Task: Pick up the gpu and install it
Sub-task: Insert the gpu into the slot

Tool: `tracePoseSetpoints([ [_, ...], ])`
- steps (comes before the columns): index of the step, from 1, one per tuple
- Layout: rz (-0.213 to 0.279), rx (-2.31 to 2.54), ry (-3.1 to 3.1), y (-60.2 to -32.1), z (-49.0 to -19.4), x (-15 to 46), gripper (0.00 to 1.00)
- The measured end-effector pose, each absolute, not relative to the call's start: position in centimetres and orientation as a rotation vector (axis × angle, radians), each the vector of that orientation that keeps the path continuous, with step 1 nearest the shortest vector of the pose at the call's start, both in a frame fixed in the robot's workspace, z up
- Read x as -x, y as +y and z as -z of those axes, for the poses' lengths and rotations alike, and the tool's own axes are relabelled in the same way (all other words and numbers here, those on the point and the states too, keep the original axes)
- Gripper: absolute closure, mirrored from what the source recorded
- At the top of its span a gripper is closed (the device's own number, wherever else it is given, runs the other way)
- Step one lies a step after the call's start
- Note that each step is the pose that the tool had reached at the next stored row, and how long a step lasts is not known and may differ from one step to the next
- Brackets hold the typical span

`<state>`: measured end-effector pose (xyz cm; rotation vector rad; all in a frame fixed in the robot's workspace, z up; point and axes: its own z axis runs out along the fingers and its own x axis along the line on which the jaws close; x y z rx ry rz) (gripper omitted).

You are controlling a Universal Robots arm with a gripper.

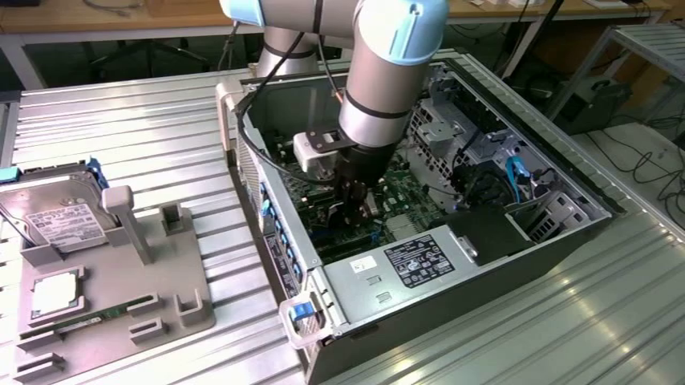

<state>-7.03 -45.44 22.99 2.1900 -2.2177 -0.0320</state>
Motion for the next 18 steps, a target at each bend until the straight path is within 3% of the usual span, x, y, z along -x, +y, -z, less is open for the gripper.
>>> tracePoseSetpoints([
  [18, 0.022, -2.192, -2.22, -45.4, -30.0, 7.0, 0.66],
])
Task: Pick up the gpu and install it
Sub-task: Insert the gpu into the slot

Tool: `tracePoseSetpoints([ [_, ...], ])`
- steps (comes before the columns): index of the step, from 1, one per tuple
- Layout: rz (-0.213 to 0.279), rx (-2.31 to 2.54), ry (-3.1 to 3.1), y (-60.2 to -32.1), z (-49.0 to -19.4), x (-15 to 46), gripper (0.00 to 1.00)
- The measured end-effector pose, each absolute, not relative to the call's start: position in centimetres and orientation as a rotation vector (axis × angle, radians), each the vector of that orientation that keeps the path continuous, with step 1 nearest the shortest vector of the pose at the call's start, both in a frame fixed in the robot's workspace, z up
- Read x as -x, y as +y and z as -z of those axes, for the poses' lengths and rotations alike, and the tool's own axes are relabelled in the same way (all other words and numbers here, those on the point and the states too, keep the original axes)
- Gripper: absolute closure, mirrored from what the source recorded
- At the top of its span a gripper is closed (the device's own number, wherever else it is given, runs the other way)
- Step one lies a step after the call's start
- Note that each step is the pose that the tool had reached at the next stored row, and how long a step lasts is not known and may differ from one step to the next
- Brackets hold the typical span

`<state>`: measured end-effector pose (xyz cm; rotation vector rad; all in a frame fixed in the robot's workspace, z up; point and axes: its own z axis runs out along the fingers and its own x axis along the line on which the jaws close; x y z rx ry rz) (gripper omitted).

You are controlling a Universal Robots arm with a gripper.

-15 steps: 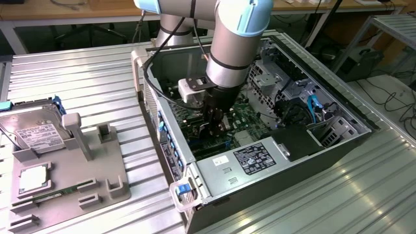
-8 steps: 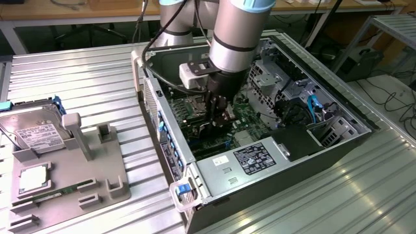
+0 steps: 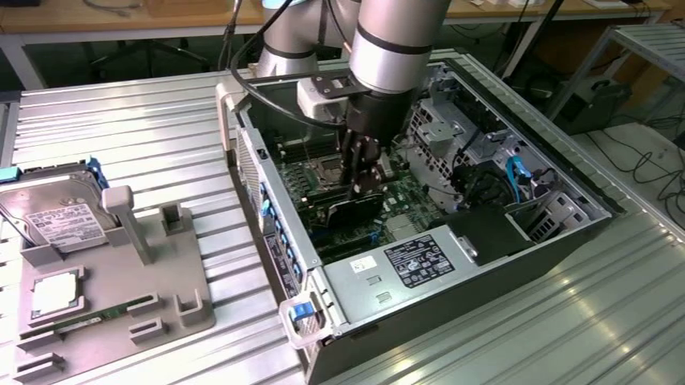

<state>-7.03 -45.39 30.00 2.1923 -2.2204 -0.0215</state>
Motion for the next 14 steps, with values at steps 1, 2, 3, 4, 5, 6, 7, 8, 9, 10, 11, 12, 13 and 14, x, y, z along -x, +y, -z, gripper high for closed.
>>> tracePoseSetpoints([
  [1, 0.022, -2.192, -2.22, -45.39, -30.0, 7.03, 0.66],
  [2, 0.022, -2.192, -2.22, -45.39, -30.0, 7.03, 0.67],
  [3, 0.022, -2.192, -2.22, -45.39, -30.0, 7.03, 0.74],
  [4, 0.021, -2.192, -2.22, -45.39, -30.01, 7.03, 0.8],
  [5, 0.021, -2.192, -2.22, -45.39, -30.01, 7.03, 0.86],
  [6, 0.021, -2.192, -2.22, -45.39, -30.01, 7.03, 0.86],
  [7, 0.021, -2.192, -2.22, -45.39, -30.0, 7.03, 0.89],
  [8, 0.021, -2.192, -2.22, -45.39, -30.01, 7.03, 0.89],
  [9, 0.021, -2.192, -2.22, -45.39, -30.01, 7.03, 0.89],
  [10, 0.021, -2.192, -2.22, -45.39, -30.01, 7.03, 0.89],
  [11, 0.021, -2.192, -2.22, -45.39, -30.01, 7.03, 0.89],
  [12, 0.021, -2.192, -2.22, -45.39, -30.0, 7.03, 0.89],
  [13, 0.021, -2.192, -2.22, -45.39, -30.01, 7.03, 0.89],
  [14, 0.021, -2.192, -2.22, -45.39, -30.01, 7.03, 0.89],
])
